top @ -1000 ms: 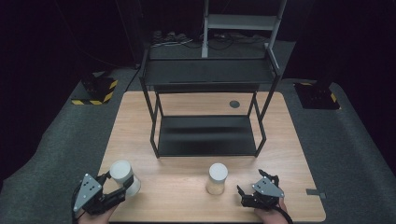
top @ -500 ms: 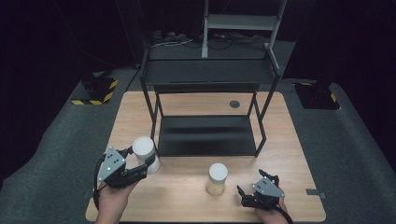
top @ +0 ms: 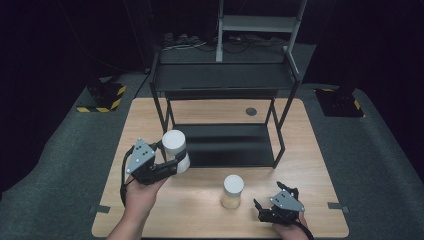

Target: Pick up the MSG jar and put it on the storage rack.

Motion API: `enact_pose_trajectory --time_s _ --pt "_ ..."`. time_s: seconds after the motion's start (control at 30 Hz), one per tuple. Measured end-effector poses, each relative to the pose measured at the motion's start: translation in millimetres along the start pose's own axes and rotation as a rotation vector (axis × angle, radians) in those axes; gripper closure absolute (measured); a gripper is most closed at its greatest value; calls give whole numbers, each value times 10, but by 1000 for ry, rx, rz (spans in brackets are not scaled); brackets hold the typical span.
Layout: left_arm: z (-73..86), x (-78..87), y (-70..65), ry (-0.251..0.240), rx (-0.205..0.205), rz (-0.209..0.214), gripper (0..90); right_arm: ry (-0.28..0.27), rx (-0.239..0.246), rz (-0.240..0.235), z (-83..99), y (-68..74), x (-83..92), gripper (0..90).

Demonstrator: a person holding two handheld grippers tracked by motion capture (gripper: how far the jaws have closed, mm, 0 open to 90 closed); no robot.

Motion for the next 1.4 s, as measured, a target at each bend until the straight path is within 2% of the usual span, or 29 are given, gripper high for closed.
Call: enact_pose_trajectory --time_s 0.27,0.33,0.57,0.77,0.93,1.1,1.27,1.4 --pt "-191 -212 -93 -21 -8 29 347 -5 -5 -1 5 -8 4 2" --pt "-232 -258 -104 -29 3 33 347 -5 -6 -2 6 -10 5 2" --pt "-364 -356 -101 -45 17 38 347 -1 -13 -3 2 -15 2 2" --pt "-521 -422 -73 -56 16 32 347 0 11 1 0 13 -1 2" --pt "-672 -464 -33 -74 19 19 347 -3 4 2 2 6 3 2" --pt "-824 -518 -7 -91 5 14 347 -4 -3 0 4 -5 3 2" --pt "-1013 -589 -32 -113 -31 4 347 0 0 0 0 -1 -1 2" --pt "-1102 -639 -30 -115 -33 -3 347 -4 -5 0 4 -7 3 2"
Point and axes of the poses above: each handheld gripper's, and its own axes: x roughly backward along the jaws, z roughly out of its underside, y roughly to its left, the point moved 6 cm from there along -x, roughly forward along the jaws, and after that the axes turned 11 degrees about -y, right-handed, at the moved point
